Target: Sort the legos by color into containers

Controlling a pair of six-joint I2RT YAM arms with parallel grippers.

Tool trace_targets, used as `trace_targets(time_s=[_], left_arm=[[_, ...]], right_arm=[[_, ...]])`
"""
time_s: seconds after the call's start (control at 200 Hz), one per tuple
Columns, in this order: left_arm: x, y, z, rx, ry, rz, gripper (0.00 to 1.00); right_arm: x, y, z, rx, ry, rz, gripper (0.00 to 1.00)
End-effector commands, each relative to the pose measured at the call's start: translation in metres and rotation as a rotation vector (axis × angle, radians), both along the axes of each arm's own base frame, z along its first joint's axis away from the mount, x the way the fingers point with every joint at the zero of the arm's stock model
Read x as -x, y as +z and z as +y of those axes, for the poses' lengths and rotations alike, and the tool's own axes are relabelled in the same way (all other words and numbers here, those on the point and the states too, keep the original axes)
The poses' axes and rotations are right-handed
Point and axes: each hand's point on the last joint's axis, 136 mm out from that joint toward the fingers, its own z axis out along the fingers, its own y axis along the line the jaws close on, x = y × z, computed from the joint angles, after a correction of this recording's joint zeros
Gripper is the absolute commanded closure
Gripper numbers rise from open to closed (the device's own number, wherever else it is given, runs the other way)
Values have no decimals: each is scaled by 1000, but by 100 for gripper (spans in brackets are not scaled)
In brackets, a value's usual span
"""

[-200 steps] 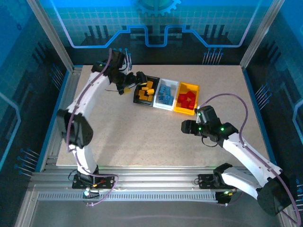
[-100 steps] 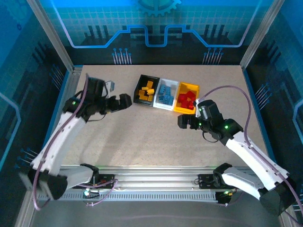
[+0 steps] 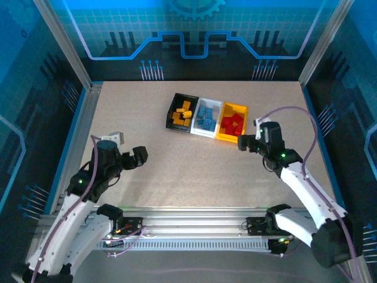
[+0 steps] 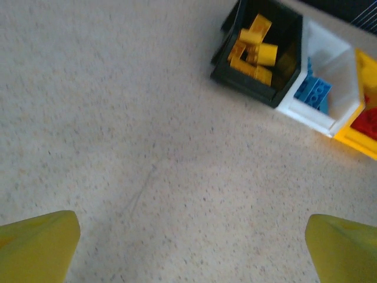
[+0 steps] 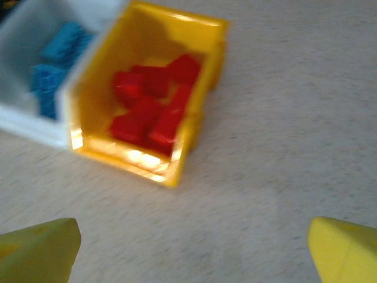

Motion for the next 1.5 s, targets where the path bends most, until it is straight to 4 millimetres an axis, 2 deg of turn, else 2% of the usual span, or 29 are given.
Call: trace_targets(time_s=[0.0, 0.12, 0.2, 0.325, 0.42, 0.5, 0.6, 0.695, 0.785, 0.84, 0.86, 0.915, 0.99, 1.111, 1.496], left_arm=[[-14, 17, 11, -104, 10, -168, 1], [-16, 10, 38, -195, 145, -153, 1], [-26, 6, 43, -265, 149, -162, 1], [-49, 0, 59, -346, 224, -171, 1], [-69, -13, 78, -354, 302, -191, 1], [-87, -26, 86, -325, 327, -226, 1], [-111, -47, 86, -348, 297, -233, 1], [-128, -66, 82, -376, 251, -208, 1], [-142, -77, 81, -368, 247, -218, 1], [-150, -82, 78, -355, 232, -227, 1], [-154, -84, 75, -348, 219, -235, 1], [-162, -89, 68, -362, 167, -233, 1], [-171, -90, 64, -378, 125, -239, 1], [-173, -103, 68, -338, 117, -236, 1], [-172, -101, 68, -326, 117, -254, 1]], right_arm=[[-31, 3, -12, 8, 40, -143, 0], [-49, -21, -18, 51, 74, -148, 0], [-60, -37, -18, 63, 103, -154, 0], [-73, -44, -13, 66, 149, -214, 0], [-71, -49, -10, 50, 156, -237, 0], [-68, -43, -6, 42, 153, -299, 0], [-63, -45, 2, 66, 176, -317, 0], [-62, -45, 1, 70, 170, -349, 0], [-62, -53, 1, 72, 177, -366, 0], [-63, -64, 1, 73, 173, -367, 0], [-66, -61, -1, 78, 163, -386, 0], [-72, -67, -6, 65, 132, -304, 0], [-76, -68, -10, 33, 135, -284, 0], [-77, -68, -10, 34, 134, -287, 0], [-76, -68, -9, 41, 132, -291, 0]])
